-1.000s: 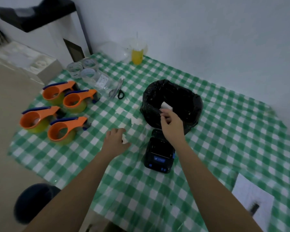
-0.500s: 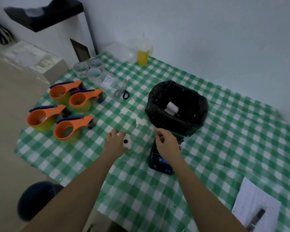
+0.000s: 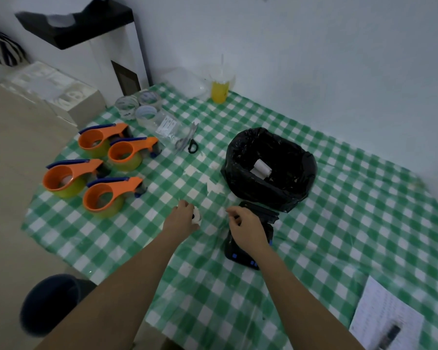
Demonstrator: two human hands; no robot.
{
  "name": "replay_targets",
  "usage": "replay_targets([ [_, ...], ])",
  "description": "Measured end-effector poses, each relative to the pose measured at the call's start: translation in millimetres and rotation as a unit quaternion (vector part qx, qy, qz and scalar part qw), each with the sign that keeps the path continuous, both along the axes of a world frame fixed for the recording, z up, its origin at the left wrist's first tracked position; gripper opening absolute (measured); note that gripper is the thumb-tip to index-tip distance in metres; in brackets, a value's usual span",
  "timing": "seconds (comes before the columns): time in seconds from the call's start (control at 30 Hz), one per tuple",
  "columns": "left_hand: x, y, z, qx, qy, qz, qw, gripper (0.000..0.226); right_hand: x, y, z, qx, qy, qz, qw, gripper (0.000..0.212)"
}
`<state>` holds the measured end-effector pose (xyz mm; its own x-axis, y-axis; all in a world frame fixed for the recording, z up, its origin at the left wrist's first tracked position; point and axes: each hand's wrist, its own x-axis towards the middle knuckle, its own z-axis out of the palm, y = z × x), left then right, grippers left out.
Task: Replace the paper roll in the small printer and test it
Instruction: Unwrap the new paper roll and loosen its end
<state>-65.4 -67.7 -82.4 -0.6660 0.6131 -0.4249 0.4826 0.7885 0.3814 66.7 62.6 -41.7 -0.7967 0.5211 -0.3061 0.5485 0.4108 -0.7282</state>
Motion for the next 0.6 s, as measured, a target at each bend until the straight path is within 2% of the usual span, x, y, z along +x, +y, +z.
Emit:
replay_targets([
  [0.17,-2.2,0.6,2.6,0.029,-0.032,0.023,0.999,0.051,-2.6,-2.4,-3.0,-0.002,-0.011,0.020,1.000,0.026],
  [0.3,-1.5,6.3,17.1,0.121,-0.079,0.069,0.987,0.048,-3.1,0.2,-3.6,-0.012,-0.006,0.015,1.000,0.026],
  [0.4,-0.9,10.3,28.5,0.199,-0.130,0.089,0.967,0.045,-2.0,3.8,-2.8,-0.051,0.015,-0.024,0.998,0.029],
  [0.5,1.8,12.8,36.4,0.235,-0.204,0.107,0.945,0.060,-5.1,8.3,3.5,-0.192,0.043,-0.126,0.972,0.040],
  [0.6,6.8,19.9,46.5,0.265,-0.260,0.097,0.923,0.057,-6.8,15.5,12.6,-0.354,0.041,-0.187,0.915,0.043],
])
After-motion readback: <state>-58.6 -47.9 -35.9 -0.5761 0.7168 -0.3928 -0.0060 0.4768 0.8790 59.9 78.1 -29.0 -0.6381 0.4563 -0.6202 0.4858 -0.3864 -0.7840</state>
